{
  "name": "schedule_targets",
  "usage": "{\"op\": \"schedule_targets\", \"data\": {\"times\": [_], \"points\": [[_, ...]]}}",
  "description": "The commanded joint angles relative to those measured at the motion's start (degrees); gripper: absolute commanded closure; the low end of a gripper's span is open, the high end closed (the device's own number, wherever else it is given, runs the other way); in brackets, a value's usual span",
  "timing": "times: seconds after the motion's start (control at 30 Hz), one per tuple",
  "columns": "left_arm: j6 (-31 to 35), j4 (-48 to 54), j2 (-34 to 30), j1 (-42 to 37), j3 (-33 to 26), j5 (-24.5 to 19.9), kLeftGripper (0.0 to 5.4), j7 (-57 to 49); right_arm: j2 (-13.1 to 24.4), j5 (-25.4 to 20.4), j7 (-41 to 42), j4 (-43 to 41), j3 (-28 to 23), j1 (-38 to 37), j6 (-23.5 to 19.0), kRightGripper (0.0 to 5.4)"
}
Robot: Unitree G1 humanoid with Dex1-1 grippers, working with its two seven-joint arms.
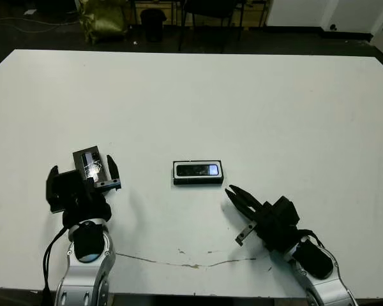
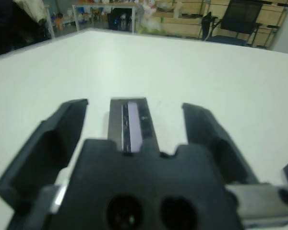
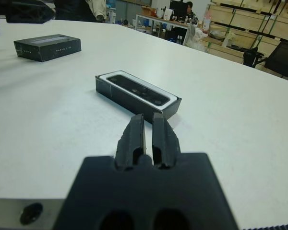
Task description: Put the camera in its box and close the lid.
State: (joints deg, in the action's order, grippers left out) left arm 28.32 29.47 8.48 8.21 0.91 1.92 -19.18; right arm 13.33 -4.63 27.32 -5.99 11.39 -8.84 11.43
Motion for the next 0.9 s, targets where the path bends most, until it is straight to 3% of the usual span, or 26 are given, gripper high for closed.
{"op": "schedule_targets", "data": {"times": [0.03, 0.2, 0.33, 0.5, 0.6, 0.7, 0.77, 0.83, 0.9], "points": [[0.08, -0.4, 1.35, -0.42, -1.84, -2.75, 1.66, 1.95, 0.15, -0.67, 0.44, 2.13, -0.37, 0.05, -0.2, 5.4], [5.87, 1.38, 2.73, -1.82, -3.57, -4.94, 2.93, 1.02, 1.45, 1.07, -0.27, -0.92, -0.28, -0.4, -1.93, 5.4], [4.36, 0.41, 1.29, -1.69, -4.29, -7.85, 3.75, 3.71, 0.9, 1.02, -0.18, 2.12, -0.56, 0.32, -0.22, 5.4], [5.23, -1.22, 1.43, -2.12, -5.78, -10.38, 3.09, 5.03, 0.89, 1.13, -0.57, 1.0, -0.52, 0.02, -1.22, 5.4], [5.77, -1.27, 1.3, -2.48, -6.59, -11.95, 3.43, 5.31, 1.39, 1.61, -0.55, -0.96, -0.4, -0.35, -2.43, 5.4], [4.67, -2.84, -1.33, -2.56, -4.75, -7.96, 3.44, 4.8, 1.35, 1.51, -0.29, -0.89, -0.55, -0.42, -2.43, 5.4], [4.3, -3.92, -1.89, -2.68, -3.95, -5.64, 3.01, 4.3, 1.03, 1.8, -0.63, 0.04, -0.55, -0.31, -1.81, 5.4], [6.89, -3.24, -0.57, -3.35, -4.4, -5.64, 2.52, 3.3, 0.5, 1.54, -0.48, 2.21, -0.6, 0.16, 0.41, 5.4], [8.36, -2.4, 0.51, -3.78, -5.06, -6.46, 2.03, 2.92, 0.69, 2.08, -0.91, 1.49, -0.46, -0.06, -0.76, 5.4]]}}
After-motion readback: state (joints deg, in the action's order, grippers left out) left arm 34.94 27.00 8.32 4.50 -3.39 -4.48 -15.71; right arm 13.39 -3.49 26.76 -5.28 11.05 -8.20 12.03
